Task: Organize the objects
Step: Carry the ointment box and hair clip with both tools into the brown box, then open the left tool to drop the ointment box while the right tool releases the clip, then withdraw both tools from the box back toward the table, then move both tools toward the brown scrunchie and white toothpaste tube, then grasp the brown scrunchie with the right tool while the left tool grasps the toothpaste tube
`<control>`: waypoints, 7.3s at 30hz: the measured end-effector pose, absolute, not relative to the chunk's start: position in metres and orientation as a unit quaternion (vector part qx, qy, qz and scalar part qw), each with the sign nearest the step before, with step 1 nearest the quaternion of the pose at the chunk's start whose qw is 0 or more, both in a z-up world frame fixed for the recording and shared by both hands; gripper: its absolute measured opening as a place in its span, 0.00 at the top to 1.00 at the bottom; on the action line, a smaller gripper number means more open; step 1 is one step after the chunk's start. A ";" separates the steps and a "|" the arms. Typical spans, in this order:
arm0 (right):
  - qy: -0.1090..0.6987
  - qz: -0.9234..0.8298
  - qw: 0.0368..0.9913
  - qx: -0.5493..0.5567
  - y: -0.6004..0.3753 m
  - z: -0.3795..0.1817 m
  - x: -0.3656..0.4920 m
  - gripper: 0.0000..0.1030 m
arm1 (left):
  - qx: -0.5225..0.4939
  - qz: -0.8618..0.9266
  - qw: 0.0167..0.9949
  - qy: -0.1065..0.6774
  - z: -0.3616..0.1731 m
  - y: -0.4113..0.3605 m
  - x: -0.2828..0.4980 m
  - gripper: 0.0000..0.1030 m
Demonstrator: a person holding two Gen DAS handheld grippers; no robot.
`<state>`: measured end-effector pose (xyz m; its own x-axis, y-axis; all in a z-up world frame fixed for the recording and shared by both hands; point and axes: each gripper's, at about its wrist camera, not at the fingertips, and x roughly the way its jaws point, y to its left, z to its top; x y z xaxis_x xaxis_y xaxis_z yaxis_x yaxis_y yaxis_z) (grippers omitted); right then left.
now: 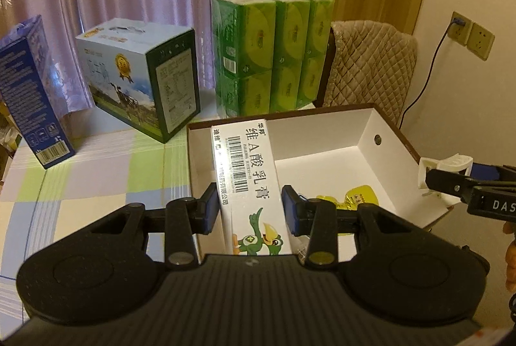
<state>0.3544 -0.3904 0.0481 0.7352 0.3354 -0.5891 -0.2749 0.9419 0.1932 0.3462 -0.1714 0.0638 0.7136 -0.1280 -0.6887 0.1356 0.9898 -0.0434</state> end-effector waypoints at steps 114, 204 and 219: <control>0.407 0.150 0.899 0.068 -0.331 0.033 0.253 0.14 | -0.023 -0.090 0.899 0.428 0.049 -0.114 0.238 0.05; 0.484 0.275 0.826 -0.085 -0.128 -0.111 0.225 0.72 | -0.026 -0.033 0.854 0.519 -0.060 0.053 0.224 0.07; 0.487 0.106 0.867 0.006 -0.260 -0.085 0.228 0.72 | 0.102 -0.190 0.847 0.486 -0.083 -0.024 0.272 0.19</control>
